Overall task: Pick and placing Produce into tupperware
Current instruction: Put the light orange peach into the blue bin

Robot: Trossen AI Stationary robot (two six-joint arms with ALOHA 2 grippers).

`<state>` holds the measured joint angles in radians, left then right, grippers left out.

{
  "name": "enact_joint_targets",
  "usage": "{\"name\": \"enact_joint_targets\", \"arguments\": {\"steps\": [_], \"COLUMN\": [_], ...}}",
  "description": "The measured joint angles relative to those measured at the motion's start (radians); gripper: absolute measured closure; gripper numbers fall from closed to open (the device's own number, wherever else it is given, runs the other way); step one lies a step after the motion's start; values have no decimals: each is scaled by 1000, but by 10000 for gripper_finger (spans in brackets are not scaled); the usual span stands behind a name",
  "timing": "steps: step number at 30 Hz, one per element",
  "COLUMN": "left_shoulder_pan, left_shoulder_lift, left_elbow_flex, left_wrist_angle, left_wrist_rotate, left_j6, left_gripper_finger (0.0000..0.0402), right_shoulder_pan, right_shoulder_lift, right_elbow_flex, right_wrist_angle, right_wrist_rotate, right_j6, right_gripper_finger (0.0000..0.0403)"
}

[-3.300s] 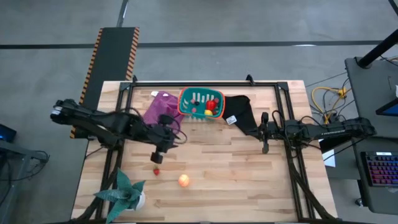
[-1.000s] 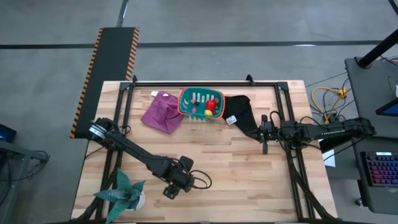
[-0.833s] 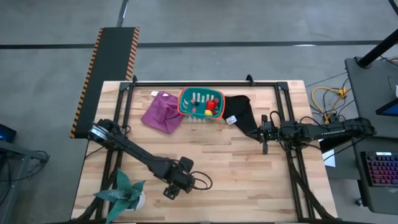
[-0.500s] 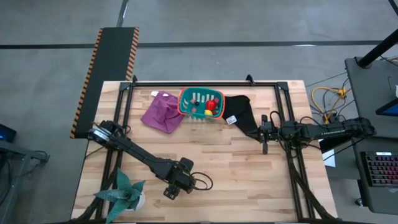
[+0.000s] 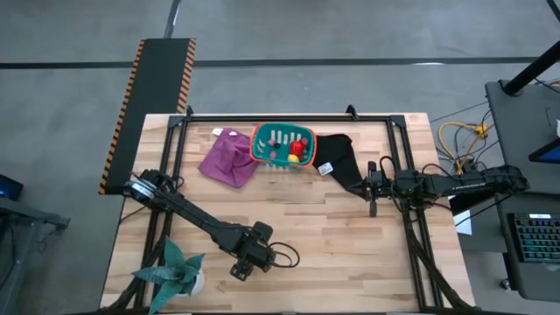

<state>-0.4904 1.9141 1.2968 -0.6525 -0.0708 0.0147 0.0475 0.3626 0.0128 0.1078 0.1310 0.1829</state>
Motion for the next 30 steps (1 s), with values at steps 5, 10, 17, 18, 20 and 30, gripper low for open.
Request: {"name": "enact_joint_targets", "arguments": {"steps": [5, 10, 17, 18, 20, 30], "left_shoulder_pan": [0, 5, 7, 6, 7, 7], "left_shoulder_lift": [0, 0, 0, 0, 0, 0], "left_elbow_flex": [0, 0, 0, -1, -1, -1], "left_wrist_angle": [2, 7, 8, 8, 8, 9], "left_wrist_rotate": [0, 0, 0, 0, 0, 0], "left_j6": [0, 0, 0, 0, 0, 1], "left_gripper_finger": [56, 66, 110, 116, 129, 162], "right_shoulder_pan": [0, 0, 0, 0, 0, 0], "right_shoulder_lift": [0, 0, 0, 0, 0, 0], "right_elbow_flex": [0, 0, 0, 0, 0, 0], "right_wrist_angle": [0, 0, 0, 0, 0, 0], "right_wrist_rotate": [0, 0, 0, 0, 0, 0], "right_j6": [0, 0, 0, 0, 0, 0], "right_gripper_finger": [394, 394, 394, 394, 394, 394]}}
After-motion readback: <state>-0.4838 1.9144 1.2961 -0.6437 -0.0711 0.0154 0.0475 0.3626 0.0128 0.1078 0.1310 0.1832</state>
